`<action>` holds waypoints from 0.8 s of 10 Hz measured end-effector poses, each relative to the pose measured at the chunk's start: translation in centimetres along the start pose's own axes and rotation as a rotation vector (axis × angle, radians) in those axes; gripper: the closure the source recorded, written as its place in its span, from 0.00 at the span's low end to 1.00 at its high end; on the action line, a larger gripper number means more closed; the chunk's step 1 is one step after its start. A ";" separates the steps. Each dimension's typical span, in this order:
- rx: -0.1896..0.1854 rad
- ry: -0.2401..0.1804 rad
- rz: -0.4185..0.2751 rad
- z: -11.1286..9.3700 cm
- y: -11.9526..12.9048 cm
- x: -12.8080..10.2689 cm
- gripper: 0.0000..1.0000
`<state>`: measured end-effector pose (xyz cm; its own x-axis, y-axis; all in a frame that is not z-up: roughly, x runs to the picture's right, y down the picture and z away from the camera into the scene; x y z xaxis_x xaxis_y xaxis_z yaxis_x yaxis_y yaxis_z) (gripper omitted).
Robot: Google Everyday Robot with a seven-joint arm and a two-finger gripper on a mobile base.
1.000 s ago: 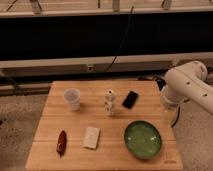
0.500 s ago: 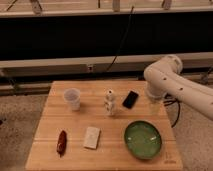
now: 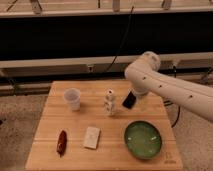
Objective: Pick up the ceramic cup
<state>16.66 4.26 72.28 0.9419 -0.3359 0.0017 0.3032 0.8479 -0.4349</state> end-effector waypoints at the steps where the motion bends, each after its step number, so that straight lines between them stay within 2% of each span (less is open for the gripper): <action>1: 0.006 0.008 -0.019 -0.1 -0.3 -0.2 0.20; 2: 0.011 0.012 -0.035 -0.1 -0.8 -0.6 0.20; 5: 0.044 0.029 -0.125 -0.4 -3.5 -4.6 0.20; 8: 0.052 0.036 -0.182 -0.3 -4.3 -6.7 0.20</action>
<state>9.04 2.74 73.86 0.8653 -0.4994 0.0439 0.4763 0.7916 -0.3829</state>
